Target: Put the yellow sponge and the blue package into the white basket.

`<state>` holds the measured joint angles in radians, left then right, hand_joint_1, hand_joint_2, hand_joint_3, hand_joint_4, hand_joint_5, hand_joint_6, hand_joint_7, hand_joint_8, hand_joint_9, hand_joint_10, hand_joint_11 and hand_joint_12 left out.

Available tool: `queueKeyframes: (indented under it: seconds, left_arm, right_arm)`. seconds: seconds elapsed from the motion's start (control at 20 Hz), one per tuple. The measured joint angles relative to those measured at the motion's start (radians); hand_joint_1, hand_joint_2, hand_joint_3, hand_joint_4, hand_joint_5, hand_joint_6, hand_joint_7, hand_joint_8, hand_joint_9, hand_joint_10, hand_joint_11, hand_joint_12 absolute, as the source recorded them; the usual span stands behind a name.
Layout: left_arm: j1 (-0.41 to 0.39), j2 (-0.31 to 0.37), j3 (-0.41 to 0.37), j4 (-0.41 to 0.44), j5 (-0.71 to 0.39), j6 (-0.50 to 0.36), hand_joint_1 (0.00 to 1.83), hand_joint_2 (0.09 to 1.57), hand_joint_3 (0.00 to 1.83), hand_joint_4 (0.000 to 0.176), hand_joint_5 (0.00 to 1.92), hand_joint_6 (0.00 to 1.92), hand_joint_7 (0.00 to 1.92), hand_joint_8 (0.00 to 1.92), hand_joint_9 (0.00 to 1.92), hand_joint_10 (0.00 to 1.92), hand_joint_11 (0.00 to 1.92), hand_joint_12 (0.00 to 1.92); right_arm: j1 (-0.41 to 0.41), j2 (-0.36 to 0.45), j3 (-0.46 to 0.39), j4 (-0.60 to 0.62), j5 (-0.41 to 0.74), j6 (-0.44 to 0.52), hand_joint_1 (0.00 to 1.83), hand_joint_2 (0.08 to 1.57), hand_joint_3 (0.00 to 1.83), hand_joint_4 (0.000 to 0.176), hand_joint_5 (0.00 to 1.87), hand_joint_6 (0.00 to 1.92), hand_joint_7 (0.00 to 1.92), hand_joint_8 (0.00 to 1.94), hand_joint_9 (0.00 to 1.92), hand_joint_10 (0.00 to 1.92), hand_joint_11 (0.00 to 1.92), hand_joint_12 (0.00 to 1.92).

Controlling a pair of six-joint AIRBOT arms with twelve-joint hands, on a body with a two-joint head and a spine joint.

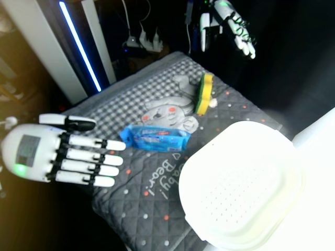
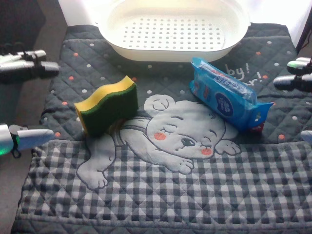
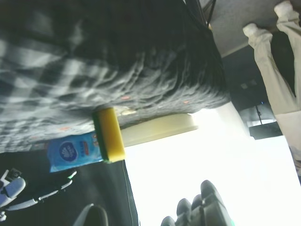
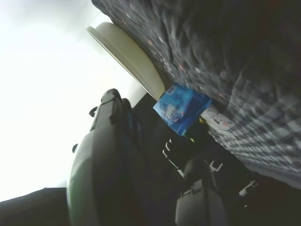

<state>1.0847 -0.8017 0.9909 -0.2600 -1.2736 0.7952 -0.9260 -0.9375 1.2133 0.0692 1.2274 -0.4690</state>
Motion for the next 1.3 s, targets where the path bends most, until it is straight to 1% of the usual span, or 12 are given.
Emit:
queueKeyframes:
  seconds: [0.15, 0.2, 0.3, 0.45, 0.6, 0.7, 0.75, 0.9, 1.05, 1.15, 1.2, 1.3]
  left_arm:
    - [0.000, -0.001, 0.000, 0.002, 0.004, 0.000, 0.94, 1.00, 0.00, 0.000, 0.53, 0.00, 0.25, 0.00, 0.24, 0.01, 0.00, 0.82]
    - [0.000, -0.001, 0.000, 0.000, 0.005, 0.000, 0.95, 1.00, 0.00, 0.000, 0.53, 0.00, 0.25, 0.00, 0.27, 0.02, 0.00, 0.88]
    - [0.000, -0.007, 0.000, -0.001, 0.003, 0.000, 0.93, 1.00, 0.00, 0.000, 0.50, 0.00, 0.26, 0.01, 0.26, 0.01, 0.00, 0.83]
    - [-0.037, -0.044, 0.025, -0.006, 0.000, -0.001, 0.94, 1.03, 0.00, 0.000, 0.46, 0.00, 0.26, 0.00, 0.16, 0.01, 0.00, 0.45]
    - [-0.097, -0.101, 0.061, -0.006, 0.013, -0.001, 0.91, 0.99, 0.00, 0.058, 0.42, 0.00, 0.25, 0.01, 0.12, 0.01, 0.01, 0.06]
    - [-0.127, -0.130, 0.082, -0.003, 0.017, -0.001, 0.90, 0.96, 0.01, 0.022, 0.37, 0.00, 0.23, 0.00, 0.13, 0.01, 0.01, 0.66]
    - [-0.135, -0.135, 0.083, -0.007, 0.026, -0.001, 0.88, 0.97, 0.00, 0.019, 0.35, 0.00, 0.21, 0.00, 0.11, 0.00, 0.00, 0.74]
    - [-0.146, -0.157, 0.099, -0.010, 0.022, -0.001, 0.81, 0.95, 0.00, 0.033, 0.31, 0.00, 0.21, 0.00, 0.11, 0.00, 0.00, 0.39]
    - [-0.174, -0.198, 0.131, -0.043, 0.053, -0.001, 0.68, 0.90, 0.00, 0.034, 0.32, 0.00, 0.24, 0.00, 0.14, 0.00, 0.00, 0.63]
    - [-0.197, -0.232, 0.156, -0.039, 0.074, -0.010, 0.71, 0.91, 0.00, 0.064, 0.35, 0.00, 0.26, 0.00, 0.19, 0.01, 0.00, 0.78]
    - [-0.206, -0.248, 0.166, -0.032, 0.086, -0.016, 0.72, 0.90, 0.00, 0.084, 0.35, 0.00, 0.26, 0.00, 0.20, 0.01, 0.00, 0.78]
    - [-0.221, -0.280, 0.190, -0.025, 0.127, -0.021, 0.72, 0.90, 0.00, 0.076, 0.33, 0.00, 0.26, 0.00, 0.20, 0.00, 0.00, 0.62]
  right_arm:
    - [0.000, -0.002, 0.000, 0.001, -0.002, 0.000, 0.83, 1.10, 0.00, 0.171, 0.41, 0.00, 0.23, 0.01, 0.18, 0.02, 0.03, 0.42]
    - [0.000, -0.002, 0.000, 0.002, -0.002, 0.000, 0.81, 1.12, 0.01, 0.163, 0.37, 0.01, 0.20, 0.01, 0.11, 0.03, 0.00, 0.15]
    - [0.000, -0.006, 0.000, 0.002, -0.002, 0.003, 0.77, 1.10, 0.00, 0.151, 0.32, 0.00, 0.21, 0.00, 0.12, 0.01, 0.03, 0.12]
    - [0.000, -0.011, 0.007, 0.000, 0.003, 0.008, 0.69, 0.96, 0.00, 0.175, 0.26, 0.00, 0.17, 0.00, 0.11, 0.00, 0.09, 0.16]
    - [0.000, -0.018, 0.014, 0.017, 0.050, 0.027, 0.61, 0.90, 0.00, 0.176, 0.13, 0.00, 0.03, 0.00, 0.01, 0.00, 0.02, 0.17]
    - [0.032, -0.041, 0.032, 0.035, 0.077, 0.031, 0.65, 0.88, 0.00, 0.176, 0.03, 0.00, 0.00, 0.00, 0.03, 0.00, 0.01, 0.54]
    - [0.062, -0.058, 0.040, 0.045, 0.078, 0.032, 0.64, 0.87, 0.00, 0.176, 0.00, 0.00, 0.01, 0.00, 0.05, 0.01, 0.03, 0.59]
    - [0.126, -0.101, 0.052, 0.016, 0.099, 0.035, 0.58, 0.87, 0.00, 0.176, 0.00, 0.00, 0.00, 0.00, 0.00, 0.00, 0.00, 0.33]
    - [0.159, -0.162, 0.077, 0.007, 0.092, 0.035, 0.49, 0.91, 0.00, 0.176, 0.00, 0.00, 0.03, 0.00, 0.06, 0.01, 0.00, 0.50]
    - [0.195, -0.203, 0.102, 0.011, 0.072, 0.035, 0.62, 0.89, 0.00, 0.176, 0.00, 0.00, 0.00, 0.00, 0.17, 0.01, 0.00, 0.69]
    - [0.207, -0.222, 0.116, 0.016, 0.066, 0.036, 0.64, 0.89, 0.00, 0.176, 0.00, 0.00, 0.00, 0.00, 0.17, 0.01, 0.00, 0.74]
    - [0.218, -0.259, 0.144, 0.024, 0.031, 0.035, 0.61, 0.89, 0.00, 0.176, 0.03, 0.00, 0.00, 0.00, 0.12, 0.00, 0.00, 0.78]
